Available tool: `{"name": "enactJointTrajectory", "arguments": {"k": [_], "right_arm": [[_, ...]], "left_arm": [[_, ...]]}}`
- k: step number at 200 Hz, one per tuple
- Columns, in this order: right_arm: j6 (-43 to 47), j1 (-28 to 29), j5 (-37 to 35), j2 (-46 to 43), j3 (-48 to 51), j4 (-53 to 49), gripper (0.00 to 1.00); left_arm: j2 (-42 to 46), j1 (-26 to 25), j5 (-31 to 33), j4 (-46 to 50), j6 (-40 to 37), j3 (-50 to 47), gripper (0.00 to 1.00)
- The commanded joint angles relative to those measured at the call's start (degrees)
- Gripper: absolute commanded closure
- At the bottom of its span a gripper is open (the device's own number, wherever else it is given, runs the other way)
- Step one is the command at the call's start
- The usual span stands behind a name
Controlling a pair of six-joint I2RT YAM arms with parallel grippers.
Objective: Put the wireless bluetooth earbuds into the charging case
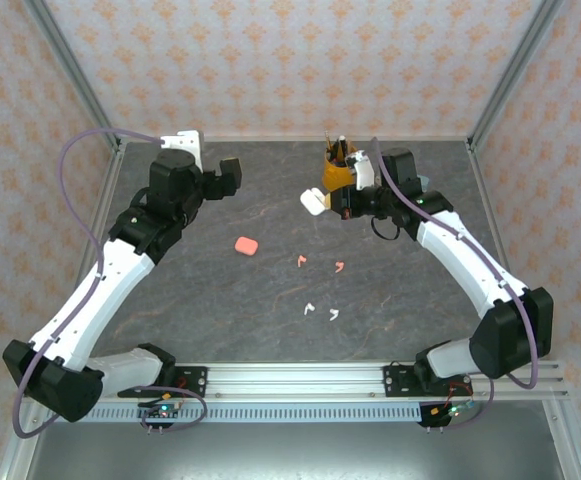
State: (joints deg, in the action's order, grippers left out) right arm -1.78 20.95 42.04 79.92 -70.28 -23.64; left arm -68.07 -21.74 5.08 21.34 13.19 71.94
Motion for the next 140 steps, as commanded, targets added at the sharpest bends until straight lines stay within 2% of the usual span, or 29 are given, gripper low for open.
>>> {"name": "enactJointTrajectory", "arguments": {"k": [1,47,70,93,140], "right_arm": [[2.2,-0.1,3.3,0.7,-2.8,-1.2,1.0],[5.5,-0.1,7.1,1.2,-4.6,-3.7,1.0],[6.5,-0.1,7.1,1.0,-4.5,-4.5,1.0],[7.3,-0.1,7.6,0.6,-4.4,-5.1,1.0],[8.1,-0.1,8.8,-1.5,-4.1,-5.1,1.0]], "left_arm": [[-1.9,0.0,-8.7,-2.0,-3.7,1.4,0.0],[-6.1,0.2,-35.5,-2.4,-8.1,2.3,0.02],[-9.0,0.2,-45.1,0.8,-10.0,4.6,0.05],[-11.6,0.3,-51.6,3.9,-11.8,6.9,0.08],[-14.6,0.3,-59.0,8.7,-13.8,10.0,0.15]]}}
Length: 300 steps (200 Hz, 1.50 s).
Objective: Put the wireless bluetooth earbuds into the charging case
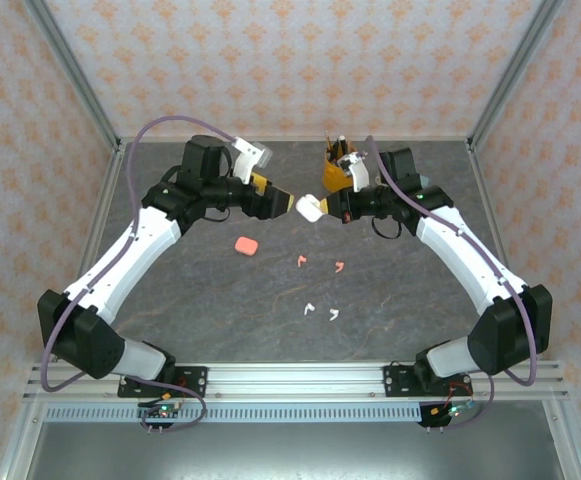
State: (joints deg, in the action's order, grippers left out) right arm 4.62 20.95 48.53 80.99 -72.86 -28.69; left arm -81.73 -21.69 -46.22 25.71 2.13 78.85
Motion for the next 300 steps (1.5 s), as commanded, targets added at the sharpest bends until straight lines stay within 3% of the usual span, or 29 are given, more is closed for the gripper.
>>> {"name": "enactJointTrajectory", "arguments": {"k": [1,100,218,300], "right_arm": [[1.6,-0.1,2.4,-2.6,-1.5,0.0,1.0],[-0.8,0.0,7.3,-3.8,-1.7,4.4,1.0],[0.4,3.0,6.3,-0.9,-5.1,3.5,1.0],[0.6,3.8,5.5,0.3,-5.9,3.2,1.0]], "left_arm": [[-1.0,0.3,-7.9,4.4,-2.8,3.2,0.15],[-6.2,0.3,-15.0,8.0,-3.0,8.1,0.25],[-9.3,0.1,-20.9,12.4,-5.2,11.4,0.34],[-9.6,-0.2,-23.6,13.9,-6.9,11.6,0.48]]}}
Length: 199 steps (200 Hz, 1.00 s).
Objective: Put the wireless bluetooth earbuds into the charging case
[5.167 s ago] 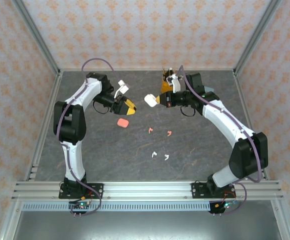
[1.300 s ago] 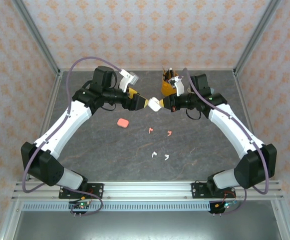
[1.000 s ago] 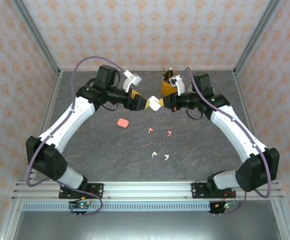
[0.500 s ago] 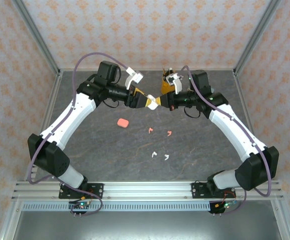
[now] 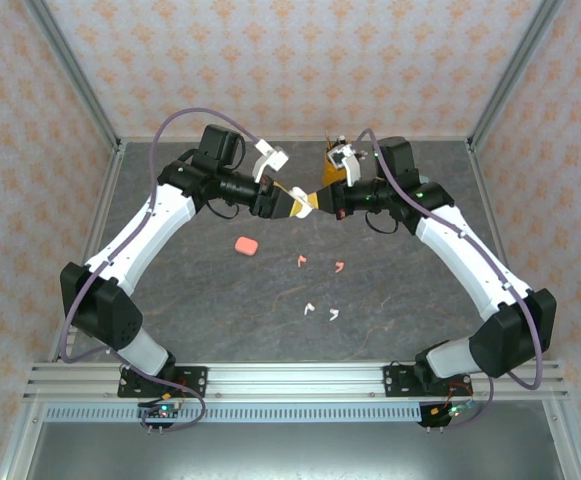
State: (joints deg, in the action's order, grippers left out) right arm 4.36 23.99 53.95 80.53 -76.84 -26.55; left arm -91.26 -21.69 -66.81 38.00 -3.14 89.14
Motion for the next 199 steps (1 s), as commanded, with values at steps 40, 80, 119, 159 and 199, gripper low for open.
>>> {"name": "enactJointTrajectory", "arguments": {"k": [40,80,119,159,199], "right_arm": [[0.7,1.1,-0.2,1.0,-2.2,1.2,1.0],[1.0,1.3,-0.7,0.9,-2.2,0.9,1.0],[2.2,1.7,-2.1,0.2,-2.3,-0.1,1.0],[3.5,2.2,-3.0,-0.1,-2.6,-1.0,1.0],[5.1,3.2,-5.7,-0.5,-2.6,-1.7,1.0]], "left_arm": [[0.0,-0.2,-3.4,2.0,-2.2,1.3,0.49],[-0.4,-0.3,-2.9,1.6,-1.9,1.7,0.45],[-0.3,-0.3,-2.4,1.0,-1.6,2.3,0.42],[-0.7,-0.3,-2.2,0.9,-1.4,2.3,0.42],[-1.0,-0.3,-2.1,1.1,-1.6,2.6,0.45]]}}
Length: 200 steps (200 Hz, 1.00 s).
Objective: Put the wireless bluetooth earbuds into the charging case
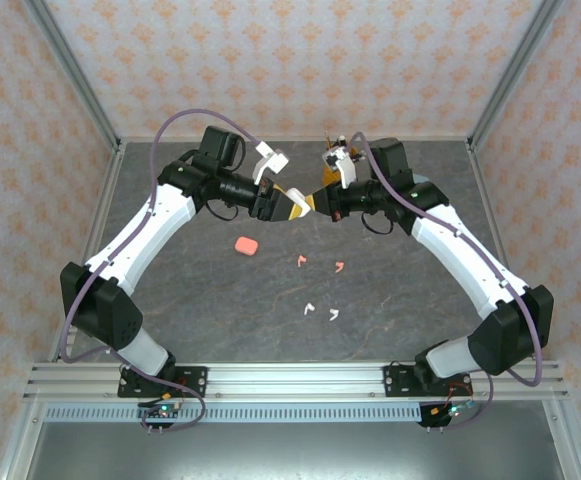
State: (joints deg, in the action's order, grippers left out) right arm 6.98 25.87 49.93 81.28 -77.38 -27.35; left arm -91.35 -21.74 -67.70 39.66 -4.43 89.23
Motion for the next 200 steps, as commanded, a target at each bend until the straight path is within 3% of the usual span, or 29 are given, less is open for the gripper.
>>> {"name": "enactJointTrajectory", "arguments": {"k": [1,98,155,200], "right_arm": [[2.5,1.3,-1.7,-1.3,-2.1,-0.9,1.0],[3.3,1.5,-4.4,-5.1,-1.3,-0.4,1.0],[3.3,1.5,-4.5,-4.7,-1.5,-0.7,1.0],[3.3,1.5,-5.8,-4.1,-1.5,-0.4,1.0]], "left_arm": [[-0.9,-0.2,-1.2,-0.6,-0.3,2.6,0.45],[-1.4,-0.2,-0.9,-0.8,-0.1,3.0,0.46],[-1.2,-0.2,-1.3,-1.2,0.1,2.4,0.56],[-0.6,-0.2,-3.3,-0.6,-1.1,2.2,0.54]]}}
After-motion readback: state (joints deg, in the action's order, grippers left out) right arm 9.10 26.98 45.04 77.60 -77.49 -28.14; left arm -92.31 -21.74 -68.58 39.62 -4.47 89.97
